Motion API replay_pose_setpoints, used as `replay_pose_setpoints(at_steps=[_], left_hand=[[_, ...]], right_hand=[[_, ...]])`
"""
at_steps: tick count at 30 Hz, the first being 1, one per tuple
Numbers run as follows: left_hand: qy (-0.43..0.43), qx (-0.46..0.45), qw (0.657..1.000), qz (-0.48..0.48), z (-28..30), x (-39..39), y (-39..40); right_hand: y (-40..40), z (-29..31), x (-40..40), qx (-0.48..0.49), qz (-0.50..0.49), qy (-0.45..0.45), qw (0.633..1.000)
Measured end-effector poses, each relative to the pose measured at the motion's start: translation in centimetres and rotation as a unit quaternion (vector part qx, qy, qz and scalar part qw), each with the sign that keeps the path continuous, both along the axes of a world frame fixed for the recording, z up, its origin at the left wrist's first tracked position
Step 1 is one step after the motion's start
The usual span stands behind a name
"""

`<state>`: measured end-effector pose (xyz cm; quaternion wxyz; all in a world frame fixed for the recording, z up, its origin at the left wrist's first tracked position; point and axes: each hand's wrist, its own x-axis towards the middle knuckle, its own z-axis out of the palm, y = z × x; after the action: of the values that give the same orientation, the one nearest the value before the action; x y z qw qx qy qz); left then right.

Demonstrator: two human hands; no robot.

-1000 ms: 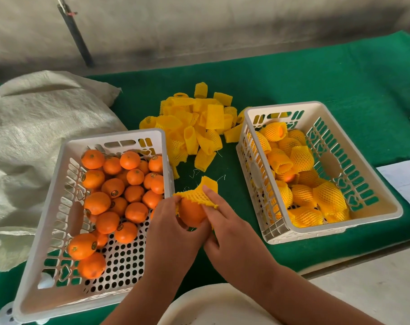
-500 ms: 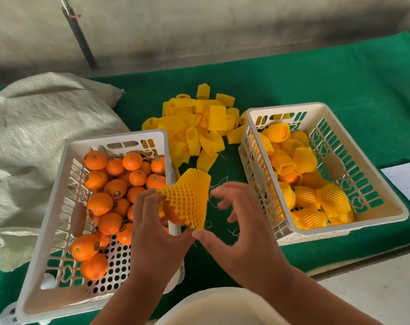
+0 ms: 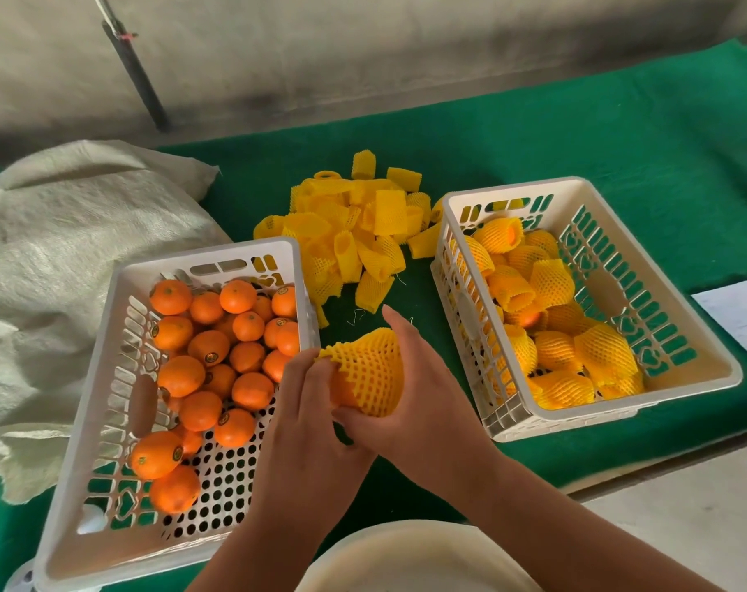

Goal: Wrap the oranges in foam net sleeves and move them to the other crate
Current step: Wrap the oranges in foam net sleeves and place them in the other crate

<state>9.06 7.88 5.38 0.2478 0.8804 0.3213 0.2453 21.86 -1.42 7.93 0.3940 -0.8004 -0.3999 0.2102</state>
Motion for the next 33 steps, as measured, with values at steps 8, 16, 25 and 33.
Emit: replay_pose_setpoints(at_steps=[8,16,25,33], left_hand=[[-0.069,-0.063,0.995,0.028,0.8,0.3,-1.6],[-0.099,-0.043,0.992,-0.067,1.6,-0.7,-1.4],[-0.106,-0.707,0.699,-0.008,3.6,1.5,1.1],[-0.181,-0.615,0.767,0.032,2.4,2.6,0.5]], right_hand=[[0.2,-0.4,1.0,0.006,-0.091,0.038,0.995],[-0.6,-0.8,2.7,0.028,-0.076,0.046,0.996],[-1.4,-0.7,2.5,0.044,0.024,0.036,0.998],[-2.6,-1.0,3.6,0.027,0.122,0.190,0.974]])
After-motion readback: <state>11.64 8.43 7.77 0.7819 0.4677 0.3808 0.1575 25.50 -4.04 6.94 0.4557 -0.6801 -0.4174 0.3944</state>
